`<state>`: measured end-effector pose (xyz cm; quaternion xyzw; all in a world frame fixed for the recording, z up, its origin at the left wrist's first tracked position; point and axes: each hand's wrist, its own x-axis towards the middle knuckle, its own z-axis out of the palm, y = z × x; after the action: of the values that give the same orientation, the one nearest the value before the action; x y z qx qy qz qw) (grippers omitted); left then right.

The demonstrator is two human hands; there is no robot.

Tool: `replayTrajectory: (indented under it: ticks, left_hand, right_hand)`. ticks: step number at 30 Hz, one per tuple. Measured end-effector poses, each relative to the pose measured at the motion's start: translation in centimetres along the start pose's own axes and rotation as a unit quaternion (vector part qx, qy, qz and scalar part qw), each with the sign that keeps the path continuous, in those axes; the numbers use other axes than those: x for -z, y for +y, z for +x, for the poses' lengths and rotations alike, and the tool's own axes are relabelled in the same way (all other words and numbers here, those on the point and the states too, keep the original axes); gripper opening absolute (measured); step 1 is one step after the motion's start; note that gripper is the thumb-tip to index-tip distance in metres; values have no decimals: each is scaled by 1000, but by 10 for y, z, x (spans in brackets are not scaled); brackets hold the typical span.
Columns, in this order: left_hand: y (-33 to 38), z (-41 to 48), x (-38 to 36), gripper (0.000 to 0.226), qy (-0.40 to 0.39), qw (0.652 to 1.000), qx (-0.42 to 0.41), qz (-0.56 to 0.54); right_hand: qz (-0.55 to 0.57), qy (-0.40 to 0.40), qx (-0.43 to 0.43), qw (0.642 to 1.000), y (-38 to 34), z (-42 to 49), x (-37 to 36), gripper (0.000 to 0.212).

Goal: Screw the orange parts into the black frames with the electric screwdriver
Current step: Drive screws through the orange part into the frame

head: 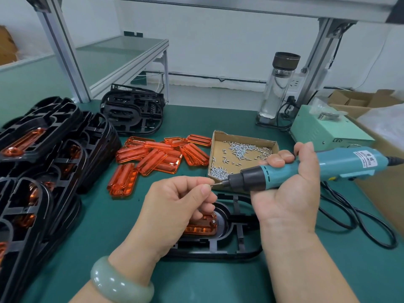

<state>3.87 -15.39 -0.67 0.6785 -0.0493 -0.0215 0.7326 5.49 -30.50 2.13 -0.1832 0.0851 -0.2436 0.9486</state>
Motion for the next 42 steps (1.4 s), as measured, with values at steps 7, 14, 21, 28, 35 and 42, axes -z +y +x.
replayTrajectory:
  ticks: [7,14,21,28,35,42]
  left_hand:
    - [1,1,0,28,-26,998,16,-61]
    - [-2,2,0,25,13,1000,-3,-5]
    - [-3,1,1,21,26,999,-13,16]
    - [-3,1,2,17,25,998,-41,45]
    - [-2,0,2,14,21,998,-40,47]
    - [0,0,4,12,11,999,-28,37]
  right_hand:
    - [14,12,-10,1000,-1,3,0,28]
    - [0,20,-11,1000,2,3,1,25]
    - [-11,21,-9,1000,4,2,2,23]
    - [-1,19,-12,1000,5,2,2,23]
    - [15,31,-23,999,3,2,1,26]
    - [13,41,-23,999,1,4,2,22]
